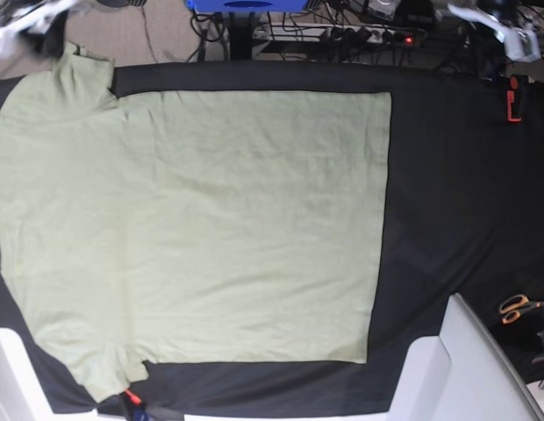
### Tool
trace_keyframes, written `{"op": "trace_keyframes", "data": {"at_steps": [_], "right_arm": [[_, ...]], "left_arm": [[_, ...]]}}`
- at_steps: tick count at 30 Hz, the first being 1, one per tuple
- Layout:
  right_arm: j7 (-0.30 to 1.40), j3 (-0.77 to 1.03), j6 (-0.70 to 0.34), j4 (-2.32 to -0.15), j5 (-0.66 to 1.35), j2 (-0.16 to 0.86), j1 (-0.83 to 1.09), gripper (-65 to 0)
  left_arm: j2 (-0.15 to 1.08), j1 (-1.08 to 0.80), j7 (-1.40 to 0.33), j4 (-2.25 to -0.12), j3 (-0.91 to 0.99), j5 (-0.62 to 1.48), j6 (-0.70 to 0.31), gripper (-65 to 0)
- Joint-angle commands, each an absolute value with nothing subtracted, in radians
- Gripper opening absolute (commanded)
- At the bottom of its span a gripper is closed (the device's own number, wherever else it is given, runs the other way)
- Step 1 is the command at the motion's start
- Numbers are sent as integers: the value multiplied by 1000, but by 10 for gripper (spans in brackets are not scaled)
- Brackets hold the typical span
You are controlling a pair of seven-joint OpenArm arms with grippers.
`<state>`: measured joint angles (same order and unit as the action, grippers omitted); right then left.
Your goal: Fold the T-shirt properly
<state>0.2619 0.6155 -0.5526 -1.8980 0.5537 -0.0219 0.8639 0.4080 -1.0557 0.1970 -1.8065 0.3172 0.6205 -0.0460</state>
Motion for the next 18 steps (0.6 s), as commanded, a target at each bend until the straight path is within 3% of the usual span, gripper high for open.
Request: {"op": "trace_keyframes", "data": {"at_steps": [1, 3, 5, 8, 11, 15, 18], "right_arm": [[292, 662, -605, -1922, 607, -16, 822, -261], [415, 763, -698, -1916, 665, -15, 713, -120], [538, 866, -698, -1886, 687, -4, 598, -41], [753, 1018, -698, -1805, 673, 21, 410, -32], [891, 1112, -698, -1707, 634, 54, 291, -32], [917, 1132, -698, -1529, 608, 116, 225, -32], [915, 1132, -698, -1408, 607, 150, 202, -32]], "left_arm": [[417, -1041, 222, -1831, 338, 659, -73, -597], [423, -1007, 222, -1831, 352, 711, -136, -485], [423, -983, 222, -1830, 372, 710, -188, -436], [412, -958, 220, -1821, 397, 661, -254, -436], [403, -946, 220, -1791, 404, 634, -254, -436], [381, -926, 186, -1761, 404, 633, -255, -436], [378, -889, 19, -1756, 407, 634, -257, -436]]}}
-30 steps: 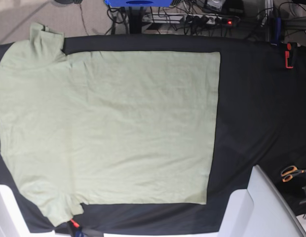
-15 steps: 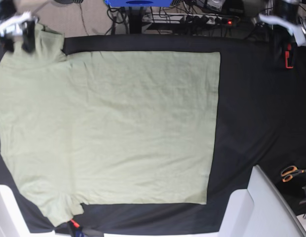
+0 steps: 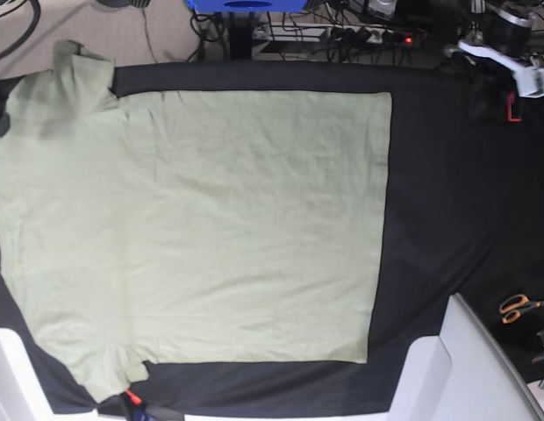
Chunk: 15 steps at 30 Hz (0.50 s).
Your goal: Fold the T-shirt properly
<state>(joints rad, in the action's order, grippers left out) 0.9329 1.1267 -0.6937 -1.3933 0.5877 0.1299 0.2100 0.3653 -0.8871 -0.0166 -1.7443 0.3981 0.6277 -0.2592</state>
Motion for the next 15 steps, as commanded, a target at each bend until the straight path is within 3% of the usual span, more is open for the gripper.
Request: {"op": "trace_keyframes", "data": {"at_steps": [1, 15], "right_arm": [[914, 1132, -698, -1372, 610, 159, 197, -32], [739, 1012, -698, -1104, 607, 188, 219, -32]], "left_arm": [[375, -875, -24, -1756, 407, 634, -257, -436], [329, -820, -82, -1761, 407, 634, -257, -438]]}}
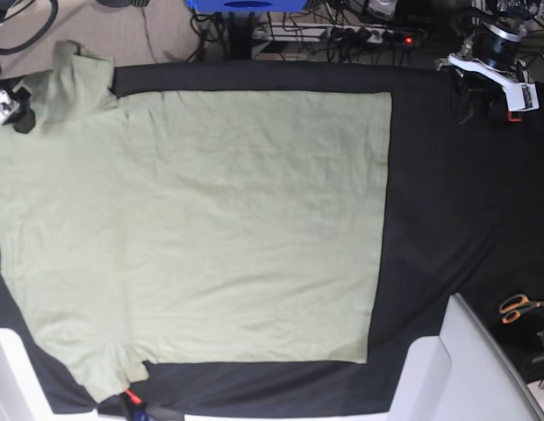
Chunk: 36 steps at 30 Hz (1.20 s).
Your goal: Fold the T-shirt properly
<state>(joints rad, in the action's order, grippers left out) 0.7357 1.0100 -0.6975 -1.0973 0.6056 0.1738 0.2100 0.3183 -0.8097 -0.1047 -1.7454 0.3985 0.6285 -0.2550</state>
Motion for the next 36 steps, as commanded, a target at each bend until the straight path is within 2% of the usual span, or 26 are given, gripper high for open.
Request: {"op": "trace_keyframes", "data": {"at_steps": [1, 5, 7, 10, 16, 19, 22, 30, 36], "right_arm": [[739, 1010, -698, -1107, 607, 183, 223, -32], [743, 997, -698, -1129, 610, 179, 246, -36], [737, 961, -698, -1130, 613, 179, 260, -89], [734, 934, -698, -1125, 613, 179, 262, -240], [742, 934, -698, -1082, 610, 179, 254, -650], [736, 934, -698, -1058, 610, 182, 254, -620], [736, 934, -698, -1055, 608, 183, 254, -644], [737, 934, -698, -1058, 607, 183, 254, -645], [740, 934, -698, -1056, 605, 183, 255, -647]], "left_arm": [[329, -820, -82, -1761, 407, 634, -257, -438], [329, -820, -84, -1759, 407, 638, -257, -438], [328, -819, -84, -1759, 406, 639, -257, -438], [325, -809, -84, -1758, 397, 641, -257, -438], [237, -768, -85, -1719, 401, 641, -257, -426], [229, -762, -85, -1685, 367, 641, -259, -426], [223, -760, -85, -1659, 334, 641, -259, -426], [220, -720, -85, -1573, 234, 641, -259, -436], [220, -720, -82, -1560, 237, 639, -259, -436]]}}
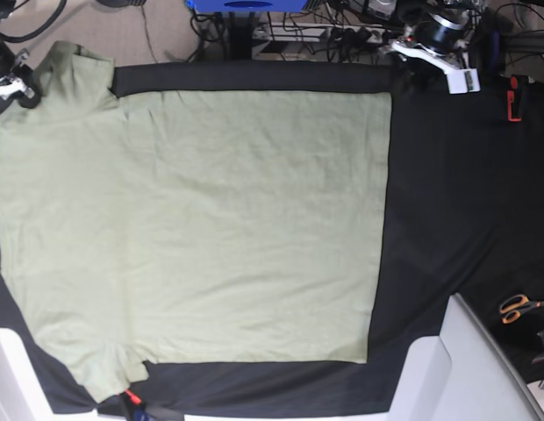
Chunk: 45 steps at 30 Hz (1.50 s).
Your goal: Fold the T-shirt properly
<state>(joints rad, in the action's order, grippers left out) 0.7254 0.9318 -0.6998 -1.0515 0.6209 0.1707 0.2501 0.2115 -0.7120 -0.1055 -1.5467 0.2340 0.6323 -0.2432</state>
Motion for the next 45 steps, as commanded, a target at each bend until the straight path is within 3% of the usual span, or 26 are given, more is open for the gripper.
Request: {"op": "trace_keyframes", "data": {"at_steps": [1, 7, 14, 28, 31, 37, 45], "right_arm": [[740, 934, -698, -1056, 605, 183, 255, -647], [742, 934, -698, -1058, 605, 183, 259, -647], [742, 932, -698, -1058, 605, 185, 260, -648], [742, 932, -698, -1061, 605, 186, 260, -648], [742, 932, -698, -1061, 605, 186, 260, -648], [742, 932, -698, -1061, 604, 186, 260, -648], [822, 932, -698, -1155, 604, 185, 260, -648]], "left_arm": [[220, -719, -84, -1560, 231, 639, -259, -436], [208, -705, -85, -1549, 223, 641, -259, -416], [206, -668, -87, -1484, 196, 641, -259, -174], [137, -556, -87, -1323, 90, 641, -259, -174], [134, -556, -87, -1320, 90, 641, -259, -260], [134, -532, -87, -1316, 90, 641, -259, -637], [125, -547, -87, -1394, 99, 642, -255, -650]]}}
